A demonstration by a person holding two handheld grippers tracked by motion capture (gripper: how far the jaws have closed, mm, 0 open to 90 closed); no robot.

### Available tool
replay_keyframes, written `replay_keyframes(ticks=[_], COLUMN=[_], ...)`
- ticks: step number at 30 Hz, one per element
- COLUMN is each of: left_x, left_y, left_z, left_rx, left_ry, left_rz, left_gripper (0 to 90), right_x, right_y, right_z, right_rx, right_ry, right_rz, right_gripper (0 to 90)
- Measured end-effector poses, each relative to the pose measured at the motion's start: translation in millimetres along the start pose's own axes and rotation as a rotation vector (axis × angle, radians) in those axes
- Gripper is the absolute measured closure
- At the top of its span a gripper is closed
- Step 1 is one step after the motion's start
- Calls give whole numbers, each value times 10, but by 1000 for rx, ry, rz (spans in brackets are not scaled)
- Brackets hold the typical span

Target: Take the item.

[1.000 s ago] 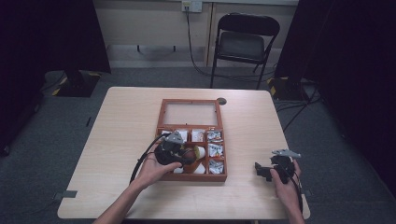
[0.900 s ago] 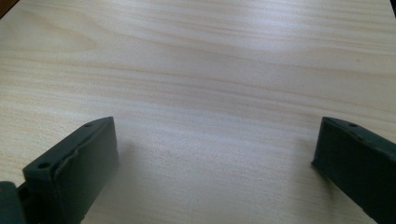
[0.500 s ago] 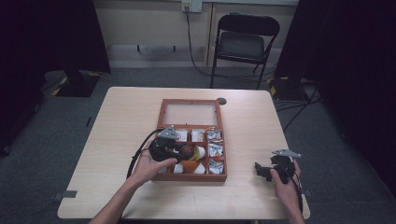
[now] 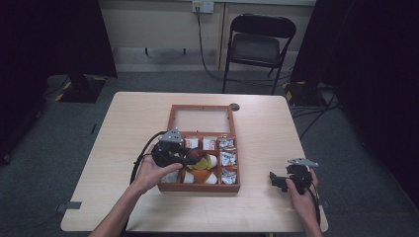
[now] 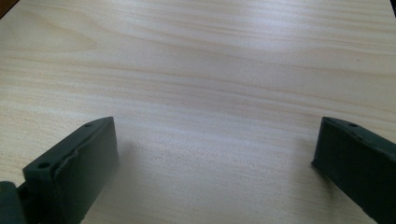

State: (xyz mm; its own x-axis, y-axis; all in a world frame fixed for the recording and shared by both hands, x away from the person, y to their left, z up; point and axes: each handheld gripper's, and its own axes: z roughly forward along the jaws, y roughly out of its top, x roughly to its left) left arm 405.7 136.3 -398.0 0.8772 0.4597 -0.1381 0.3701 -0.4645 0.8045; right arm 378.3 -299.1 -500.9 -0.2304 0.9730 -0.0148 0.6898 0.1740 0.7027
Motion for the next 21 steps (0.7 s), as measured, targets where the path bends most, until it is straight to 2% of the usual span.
replay_keyframes(ticks=[5, 10, 12, 21], left_x=[28, 41, 55, 163], left_y=[30, 36, 35, -5], left_z=[-114, -155, -180, -361], left_rx=[-31, -32, -30, -60], left_ry=[1, -2, 6, 46], left_rz=[-6, -2, 1, -27], left_gripper=[569, 569, 569, 569], right_x=[0, 0, 0, 0], right_y=[0, 0, 0, 0], right_z=[0, 0, 0, 0], right_rx=[0, 0, 0, 0], right_ry=[0, 0, 0, 0], right_rz=[-1, -1, -1, 0], right_gripper=[0, 0, 0, 0])
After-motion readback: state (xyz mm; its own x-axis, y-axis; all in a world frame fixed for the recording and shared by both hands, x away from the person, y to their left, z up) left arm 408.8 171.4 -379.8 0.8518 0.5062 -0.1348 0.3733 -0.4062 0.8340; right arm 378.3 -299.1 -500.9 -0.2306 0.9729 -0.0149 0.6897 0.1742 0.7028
